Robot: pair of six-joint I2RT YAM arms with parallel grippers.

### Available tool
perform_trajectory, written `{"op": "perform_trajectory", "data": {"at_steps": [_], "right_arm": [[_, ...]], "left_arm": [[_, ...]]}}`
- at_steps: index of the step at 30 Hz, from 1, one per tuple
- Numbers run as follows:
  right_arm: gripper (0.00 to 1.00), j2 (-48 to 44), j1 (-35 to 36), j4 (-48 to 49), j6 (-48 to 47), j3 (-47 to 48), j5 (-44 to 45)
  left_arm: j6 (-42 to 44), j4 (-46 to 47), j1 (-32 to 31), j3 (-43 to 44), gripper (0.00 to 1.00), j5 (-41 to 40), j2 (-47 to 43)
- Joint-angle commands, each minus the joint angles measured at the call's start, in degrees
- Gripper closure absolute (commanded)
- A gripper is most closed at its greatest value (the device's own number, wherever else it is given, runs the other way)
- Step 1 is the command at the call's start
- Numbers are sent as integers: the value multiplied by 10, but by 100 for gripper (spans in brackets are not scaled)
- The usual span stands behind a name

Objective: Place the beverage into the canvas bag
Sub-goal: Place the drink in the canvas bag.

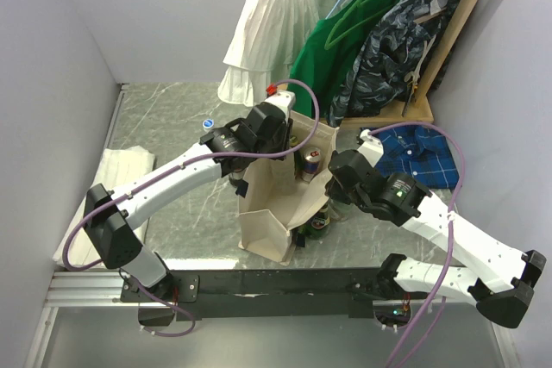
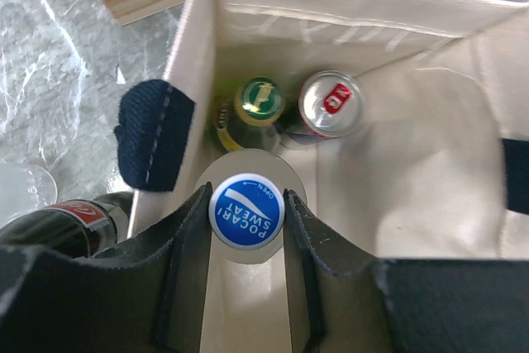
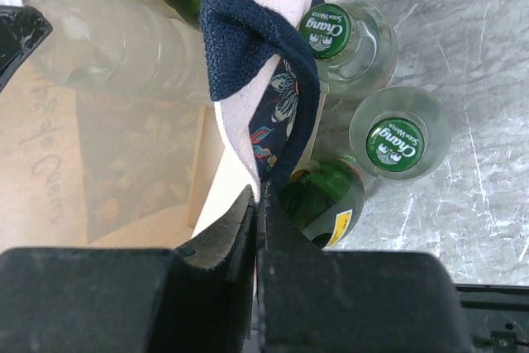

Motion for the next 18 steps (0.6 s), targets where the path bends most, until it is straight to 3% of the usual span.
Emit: {"op": "perform_trajectory", "data": {"at_steps": [1,18], "right_arm": [[100,5,3,-24,-1,10,20],[100,10,3,-27,0,15,20]], "left_arm": [[-17,95,18,4,99,19,-21],[-10,140,23,-36,99,52,-15]]}}
